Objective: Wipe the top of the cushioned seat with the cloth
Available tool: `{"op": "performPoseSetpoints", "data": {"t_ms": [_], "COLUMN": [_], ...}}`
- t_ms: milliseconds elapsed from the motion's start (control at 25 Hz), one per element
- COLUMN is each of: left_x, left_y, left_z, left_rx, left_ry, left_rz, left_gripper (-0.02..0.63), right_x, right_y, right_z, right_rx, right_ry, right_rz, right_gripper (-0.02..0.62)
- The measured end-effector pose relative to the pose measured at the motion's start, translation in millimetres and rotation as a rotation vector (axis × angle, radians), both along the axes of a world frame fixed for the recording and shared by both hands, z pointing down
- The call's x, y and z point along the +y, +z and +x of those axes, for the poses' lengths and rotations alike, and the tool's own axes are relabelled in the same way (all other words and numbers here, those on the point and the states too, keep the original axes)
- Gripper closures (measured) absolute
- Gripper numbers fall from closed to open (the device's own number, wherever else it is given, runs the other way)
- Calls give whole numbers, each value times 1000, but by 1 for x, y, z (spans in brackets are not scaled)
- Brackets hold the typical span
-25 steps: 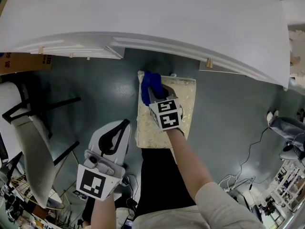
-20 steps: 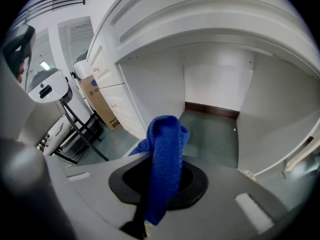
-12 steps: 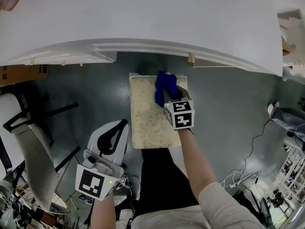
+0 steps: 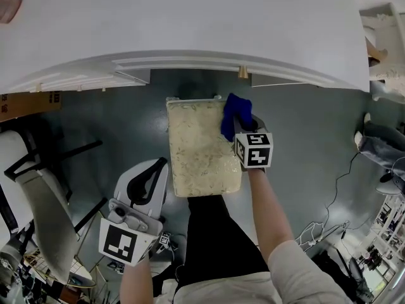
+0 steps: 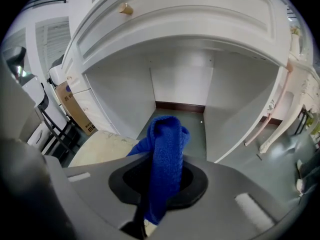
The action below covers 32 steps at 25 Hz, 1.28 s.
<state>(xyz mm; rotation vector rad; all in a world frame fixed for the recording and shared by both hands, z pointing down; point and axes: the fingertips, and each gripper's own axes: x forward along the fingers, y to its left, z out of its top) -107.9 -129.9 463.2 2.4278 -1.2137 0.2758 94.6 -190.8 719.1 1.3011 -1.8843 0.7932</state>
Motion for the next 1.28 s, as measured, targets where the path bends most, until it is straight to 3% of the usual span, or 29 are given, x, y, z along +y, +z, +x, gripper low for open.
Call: {"op": "performPoseSetpoints", "data": {"t_ms": [160, 400, 800, 1040, 1280], "left_x": [-4, 16, 28, 38, 53], "left_y": [-11, -3, -12, -11, 0], "left_z": [-1, -3, -10, -22, -34], "left_rx": [17, 7, 19, 23, 7], "left_ry": [-22, 1, -1, -23, -31], "left_rz": [71, 22, 57, 64, 10], "left_gripper": [606, 606, 606, 606, 606], "right_x": [6, 34, 75, 74, 77], "right_y": [-1, 0, -1, -2, -1], "right_z": [0, 0, -2, -22, -62], "right_rx": [7, -2, 11, 4, -37], "right_ry": [-10, -6, -29, -33, -76], "right_rz": [5, 5, -3, 4, 4], "right_gripper": [549, 551, 551, 552, 552]}}
